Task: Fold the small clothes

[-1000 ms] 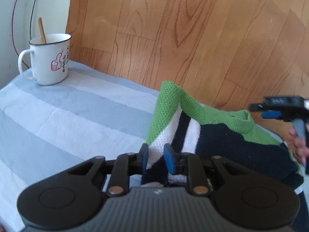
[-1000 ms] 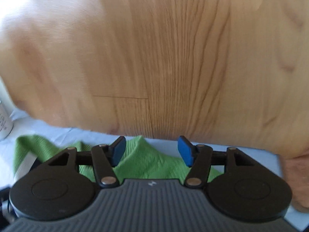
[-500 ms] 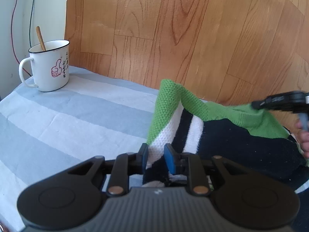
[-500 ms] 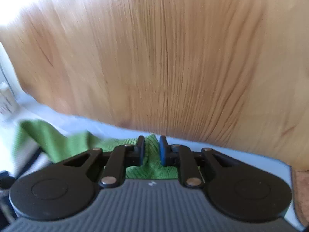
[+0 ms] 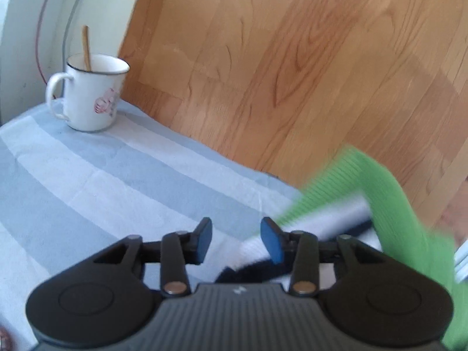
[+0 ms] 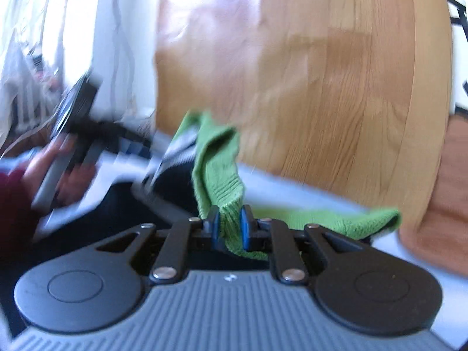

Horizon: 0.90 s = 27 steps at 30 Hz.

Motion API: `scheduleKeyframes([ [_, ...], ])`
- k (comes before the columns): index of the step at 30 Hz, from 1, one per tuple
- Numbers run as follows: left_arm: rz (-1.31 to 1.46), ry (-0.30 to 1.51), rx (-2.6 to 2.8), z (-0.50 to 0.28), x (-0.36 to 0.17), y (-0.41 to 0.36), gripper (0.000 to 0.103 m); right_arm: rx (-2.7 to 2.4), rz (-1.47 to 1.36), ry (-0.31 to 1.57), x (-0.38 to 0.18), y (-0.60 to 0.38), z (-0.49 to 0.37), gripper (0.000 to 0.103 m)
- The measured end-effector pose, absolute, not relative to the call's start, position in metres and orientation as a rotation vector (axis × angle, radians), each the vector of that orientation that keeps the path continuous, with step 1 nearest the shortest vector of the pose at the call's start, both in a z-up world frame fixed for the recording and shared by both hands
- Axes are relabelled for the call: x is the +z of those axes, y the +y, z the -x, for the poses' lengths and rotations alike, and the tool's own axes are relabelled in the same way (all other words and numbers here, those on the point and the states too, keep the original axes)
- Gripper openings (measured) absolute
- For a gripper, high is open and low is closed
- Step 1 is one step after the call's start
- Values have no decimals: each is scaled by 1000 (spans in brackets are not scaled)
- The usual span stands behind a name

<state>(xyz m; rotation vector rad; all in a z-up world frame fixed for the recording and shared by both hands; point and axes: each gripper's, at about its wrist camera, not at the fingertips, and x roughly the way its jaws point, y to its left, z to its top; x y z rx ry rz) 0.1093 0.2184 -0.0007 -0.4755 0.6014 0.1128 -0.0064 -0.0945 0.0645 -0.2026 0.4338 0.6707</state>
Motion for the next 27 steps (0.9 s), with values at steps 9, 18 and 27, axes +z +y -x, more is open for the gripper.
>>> scheduleKeyframes([
  [9,496,612,141,-64,18,222,50,669,185,483,37,-118,41,55],
  [18,453,648,62,-20,17,213,78,527,-186,481,41,-180,16,55],
  [27,293,757,-11,-49,4,176,35,400,-396,578,35,-222,-50,70],
])
